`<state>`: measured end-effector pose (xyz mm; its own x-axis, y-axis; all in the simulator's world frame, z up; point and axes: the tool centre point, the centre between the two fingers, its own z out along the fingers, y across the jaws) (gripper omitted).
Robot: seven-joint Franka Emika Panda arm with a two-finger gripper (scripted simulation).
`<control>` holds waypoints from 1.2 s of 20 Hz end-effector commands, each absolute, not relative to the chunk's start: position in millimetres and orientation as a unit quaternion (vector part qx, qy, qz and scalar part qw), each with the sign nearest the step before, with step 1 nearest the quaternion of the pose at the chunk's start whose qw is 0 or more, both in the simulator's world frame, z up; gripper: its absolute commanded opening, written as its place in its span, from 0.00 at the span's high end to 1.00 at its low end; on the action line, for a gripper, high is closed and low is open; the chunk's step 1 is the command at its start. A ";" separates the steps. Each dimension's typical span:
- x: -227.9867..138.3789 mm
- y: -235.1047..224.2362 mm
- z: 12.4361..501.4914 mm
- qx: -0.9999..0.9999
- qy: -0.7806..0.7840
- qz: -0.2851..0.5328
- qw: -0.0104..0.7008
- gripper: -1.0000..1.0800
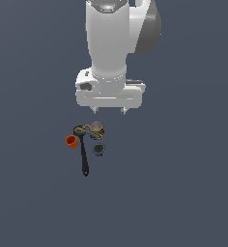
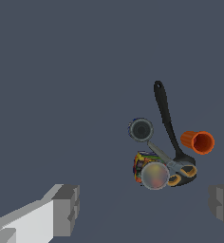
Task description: Pick up a designated object from a clutter of objects.
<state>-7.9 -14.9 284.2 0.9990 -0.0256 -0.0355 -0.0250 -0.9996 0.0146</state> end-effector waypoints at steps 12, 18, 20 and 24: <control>-36.9 -55.3 189.9 0.999 -0.042 -0.009 -0.002 0.04; -61.3 -74.4 147.6 0.998 -0.059 -0.005 -0.002 0.04; -68.7 -79.3 137.3 0.998 -0.063 -0.003 -0.002 0.04; -81.1 -86.5 121.7 0.998 -0.070 -0.002 -0.001 0.04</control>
